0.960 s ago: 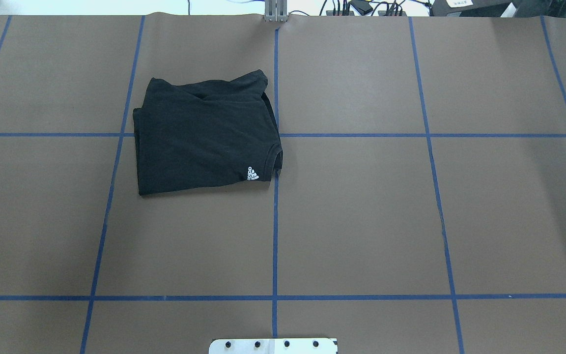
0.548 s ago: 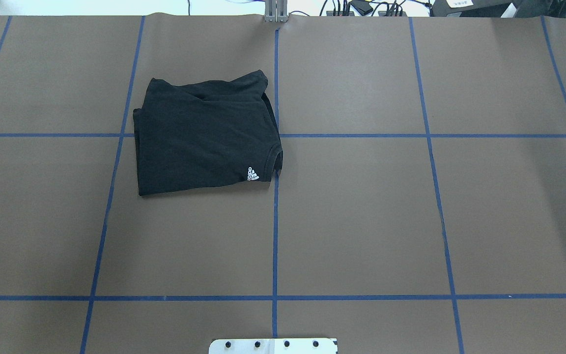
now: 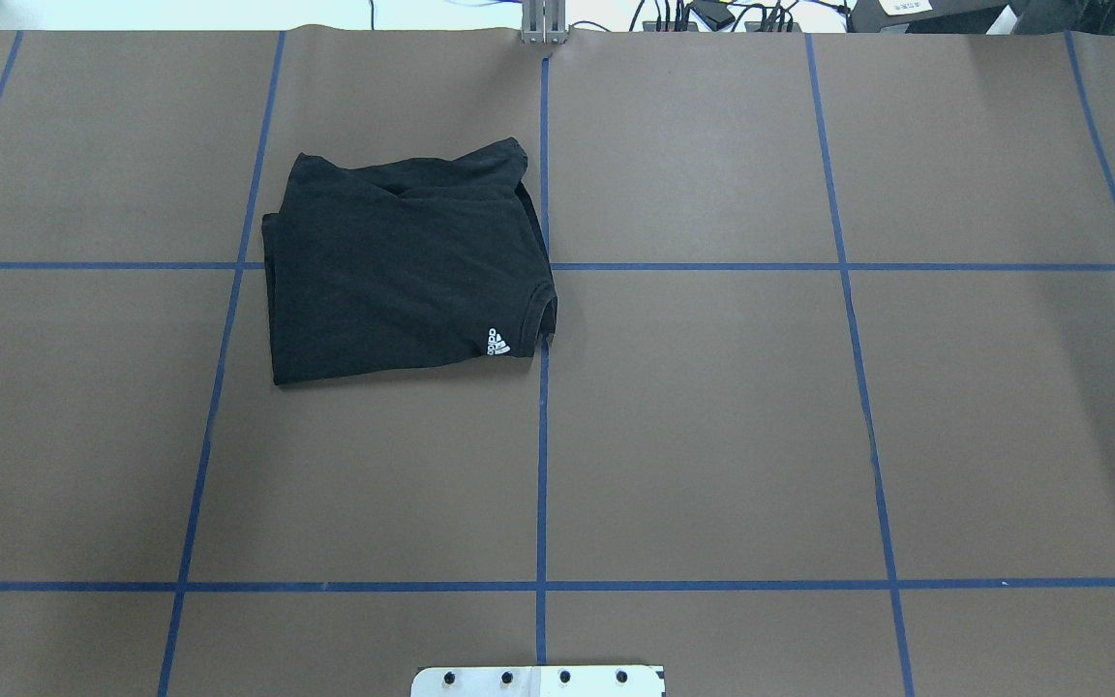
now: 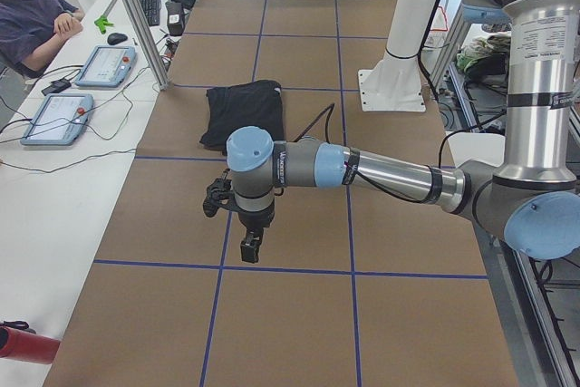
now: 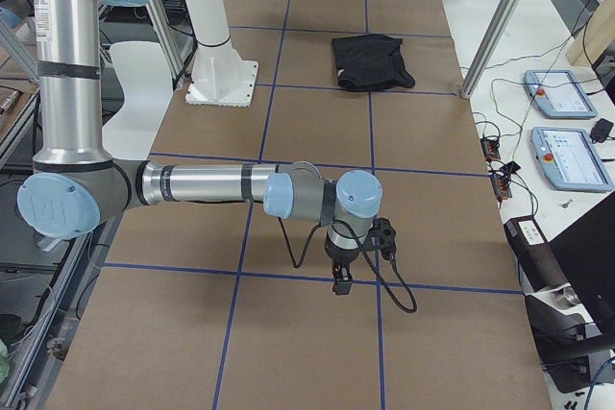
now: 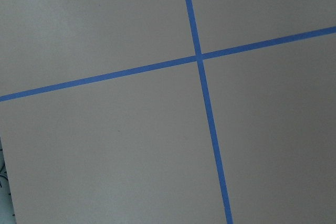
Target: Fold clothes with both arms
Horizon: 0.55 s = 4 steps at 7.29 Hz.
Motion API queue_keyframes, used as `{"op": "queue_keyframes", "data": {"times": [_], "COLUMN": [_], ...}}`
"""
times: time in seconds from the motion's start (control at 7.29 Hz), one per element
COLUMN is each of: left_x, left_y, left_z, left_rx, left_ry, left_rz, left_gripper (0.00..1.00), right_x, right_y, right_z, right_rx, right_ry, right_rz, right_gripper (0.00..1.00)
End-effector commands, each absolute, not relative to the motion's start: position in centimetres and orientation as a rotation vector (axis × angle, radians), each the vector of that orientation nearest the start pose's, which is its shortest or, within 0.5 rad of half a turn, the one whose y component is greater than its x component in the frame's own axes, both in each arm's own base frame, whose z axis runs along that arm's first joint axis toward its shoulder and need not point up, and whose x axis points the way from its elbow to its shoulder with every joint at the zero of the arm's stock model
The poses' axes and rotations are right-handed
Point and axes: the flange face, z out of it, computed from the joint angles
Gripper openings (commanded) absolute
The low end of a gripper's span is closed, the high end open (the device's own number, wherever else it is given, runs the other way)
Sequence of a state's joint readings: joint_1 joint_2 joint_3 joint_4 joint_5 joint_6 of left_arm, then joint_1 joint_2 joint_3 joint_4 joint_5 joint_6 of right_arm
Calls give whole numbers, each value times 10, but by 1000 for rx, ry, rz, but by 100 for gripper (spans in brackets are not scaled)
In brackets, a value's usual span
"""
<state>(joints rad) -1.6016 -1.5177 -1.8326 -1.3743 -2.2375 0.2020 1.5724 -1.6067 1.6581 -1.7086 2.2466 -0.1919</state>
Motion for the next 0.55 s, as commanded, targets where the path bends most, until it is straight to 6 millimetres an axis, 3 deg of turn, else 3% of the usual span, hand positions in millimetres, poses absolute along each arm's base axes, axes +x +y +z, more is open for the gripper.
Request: {"op": "queue_keyframes", "data": {"times": [0.0, 0.41], "left_x": [-86, -85], "left_y": [-456, -456], "left_z": [585, 597], "left_rx": [85, 60], "left_ry": [664, 662], "left_rz": [168, 160], "left_gripper": [100, 100], "right_x": [72, 72], "right_y": [-465, -467], "right_z": [653, 649], "right_rx": [-13, -10], "right_ry": [-677, -679], "right_rz": [-163, -153], "right_gripper": [100, 100]}}
